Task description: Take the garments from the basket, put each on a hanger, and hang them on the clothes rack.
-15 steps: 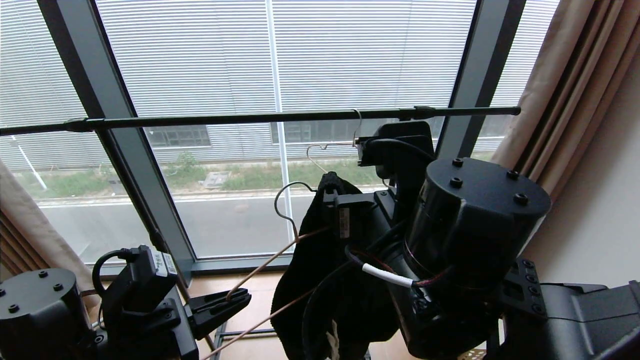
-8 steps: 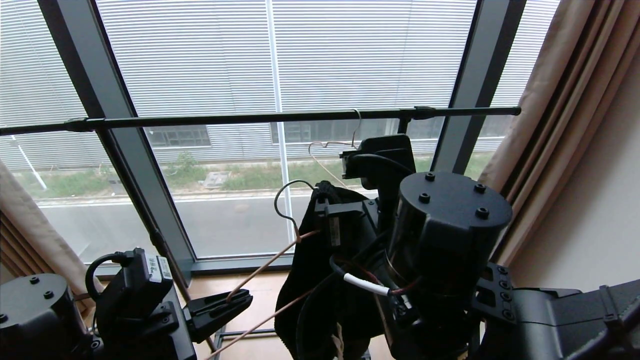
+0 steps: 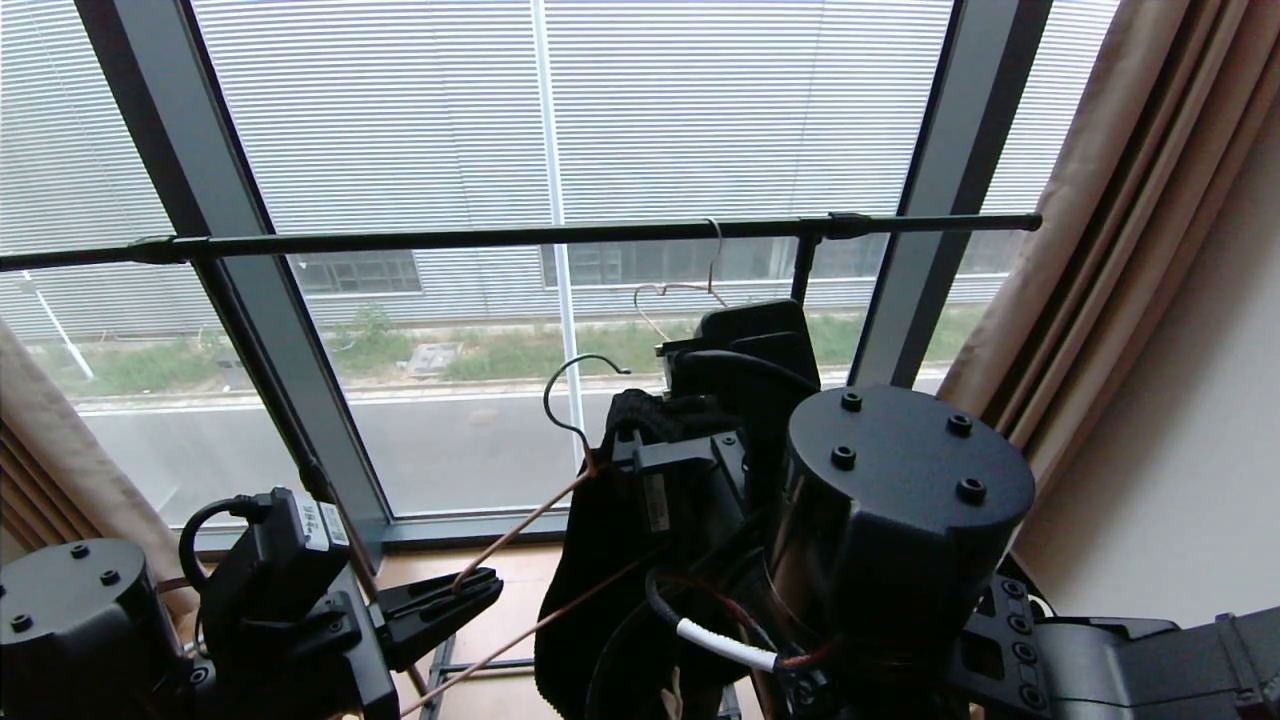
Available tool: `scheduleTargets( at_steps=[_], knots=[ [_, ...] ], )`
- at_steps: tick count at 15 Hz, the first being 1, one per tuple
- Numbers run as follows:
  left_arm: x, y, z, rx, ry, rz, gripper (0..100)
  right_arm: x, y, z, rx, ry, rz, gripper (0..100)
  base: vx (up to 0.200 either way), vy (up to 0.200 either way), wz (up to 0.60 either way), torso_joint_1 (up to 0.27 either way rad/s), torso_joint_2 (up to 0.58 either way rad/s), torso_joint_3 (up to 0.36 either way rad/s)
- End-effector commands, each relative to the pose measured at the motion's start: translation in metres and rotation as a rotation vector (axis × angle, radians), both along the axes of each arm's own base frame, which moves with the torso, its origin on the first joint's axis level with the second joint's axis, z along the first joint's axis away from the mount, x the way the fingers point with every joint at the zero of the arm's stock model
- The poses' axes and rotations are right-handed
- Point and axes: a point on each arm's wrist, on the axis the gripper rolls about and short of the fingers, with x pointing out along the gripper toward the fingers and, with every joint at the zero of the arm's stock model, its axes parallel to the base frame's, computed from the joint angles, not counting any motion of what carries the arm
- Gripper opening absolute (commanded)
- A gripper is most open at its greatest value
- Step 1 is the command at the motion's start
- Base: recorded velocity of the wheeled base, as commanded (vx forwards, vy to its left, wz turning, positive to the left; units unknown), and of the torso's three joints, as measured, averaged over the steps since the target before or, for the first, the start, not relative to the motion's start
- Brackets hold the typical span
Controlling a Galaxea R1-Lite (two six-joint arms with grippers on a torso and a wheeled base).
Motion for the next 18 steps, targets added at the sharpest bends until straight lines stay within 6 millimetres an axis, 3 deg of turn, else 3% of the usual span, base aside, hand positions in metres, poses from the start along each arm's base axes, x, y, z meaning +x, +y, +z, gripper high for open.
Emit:
scheduleTargets(
  at_steps=[1,18],
  knots=[
    [0.003,0.001,-0.002,-0.001,0.004,0.01,0,-0.002,-0.001,0.0,-0.005,0.002,0.006,100,0.0,0.0,0.0,0.0,0.0,0.0],
    [0.008,0.004,0.0,-0.027,-0.008,0.039,0,-0.009,-0.006,-0.013,-0.051,0.026,0.045,100,0.0,0.0,0.0,0.0,0.0,0.0]
  ],
)
